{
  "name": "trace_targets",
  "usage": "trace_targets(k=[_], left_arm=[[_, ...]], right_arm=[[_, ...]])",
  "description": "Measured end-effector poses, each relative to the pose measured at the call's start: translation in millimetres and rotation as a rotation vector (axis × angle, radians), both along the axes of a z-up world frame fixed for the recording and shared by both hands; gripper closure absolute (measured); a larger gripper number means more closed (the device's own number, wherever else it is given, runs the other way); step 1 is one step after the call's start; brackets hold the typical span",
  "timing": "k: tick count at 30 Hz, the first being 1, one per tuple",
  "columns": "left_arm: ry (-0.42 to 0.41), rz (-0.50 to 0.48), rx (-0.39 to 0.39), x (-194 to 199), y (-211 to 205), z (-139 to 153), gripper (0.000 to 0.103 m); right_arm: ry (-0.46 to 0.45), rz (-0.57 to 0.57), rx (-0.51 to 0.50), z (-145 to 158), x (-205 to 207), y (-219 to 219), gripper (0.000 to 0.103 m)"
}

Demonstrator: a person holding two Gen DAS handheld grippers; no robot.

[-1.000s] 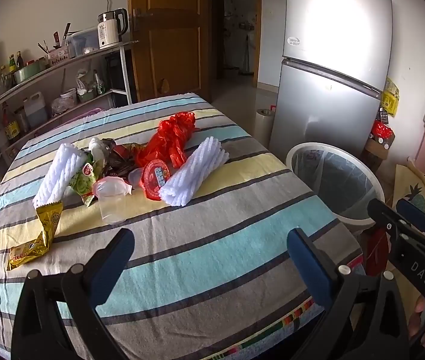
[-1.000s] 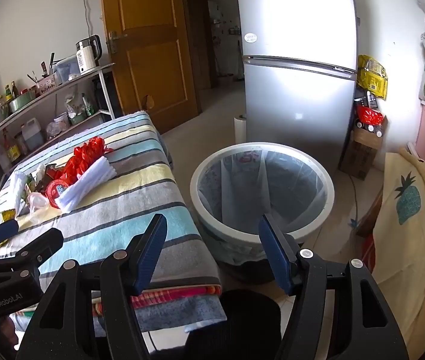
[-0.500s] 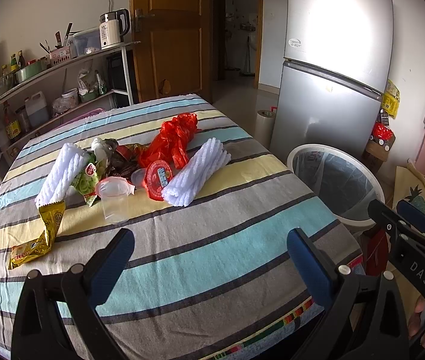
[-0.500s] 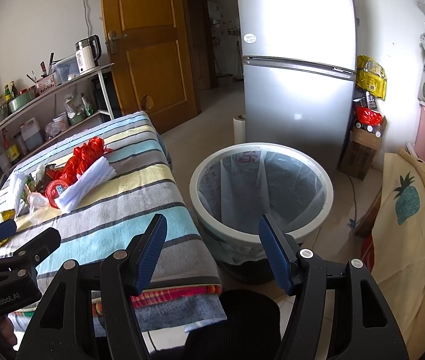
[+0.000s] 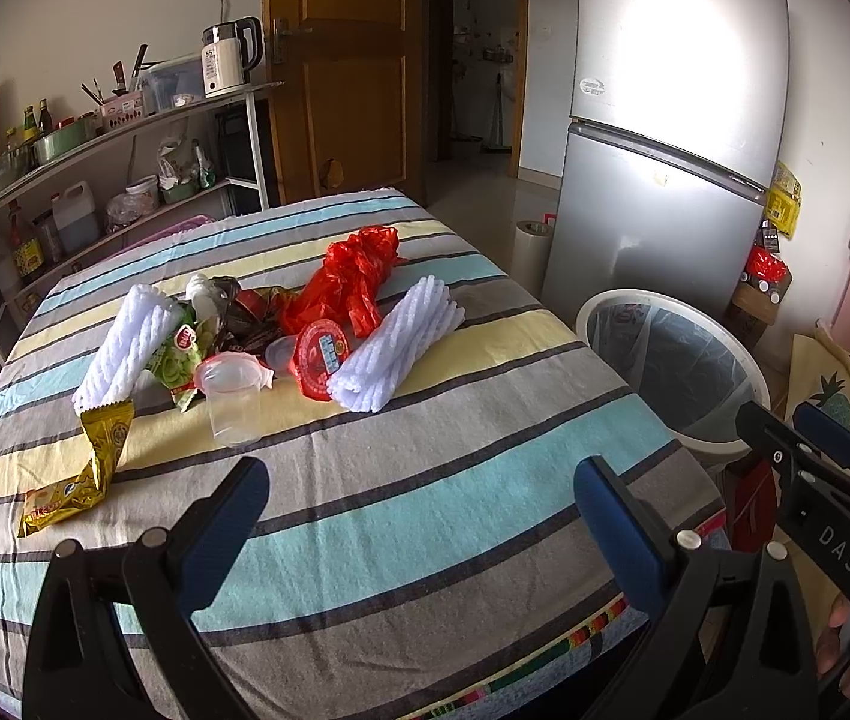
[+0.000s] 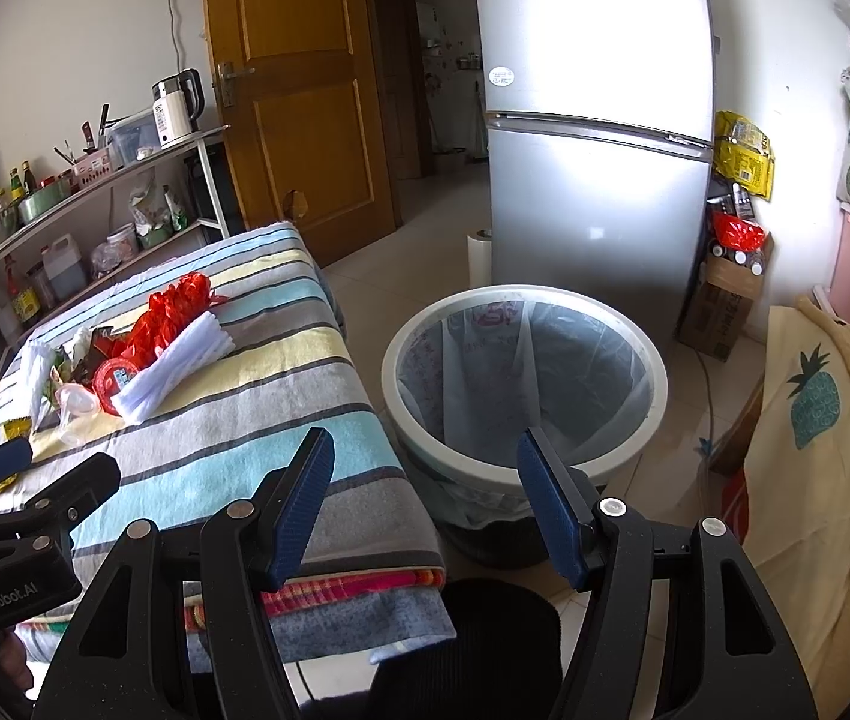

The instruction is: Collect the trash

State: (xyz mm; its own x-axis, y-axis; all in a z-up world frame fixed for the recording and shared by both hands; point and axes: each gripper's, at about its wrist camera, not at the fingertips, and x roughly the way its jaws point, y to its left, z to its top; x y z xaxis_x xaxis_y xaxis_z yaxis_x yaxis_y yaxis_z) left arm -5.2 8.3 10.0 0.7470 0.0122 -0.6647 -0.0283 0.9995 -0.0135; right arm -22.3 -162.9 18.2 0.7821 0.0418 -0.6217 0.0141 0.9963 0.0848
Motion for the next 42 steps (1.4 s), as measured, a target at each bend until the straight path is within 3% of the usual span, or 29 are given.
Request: trace_targets(k=[42], left_arm=[[0.001, 0.009, -0.005, -2.9, 3.3, 0.2, 0.000]], right_arm=[[-0.002, 0.011, -0.003, 0.7, -0.6, 6.6, 0.039]])
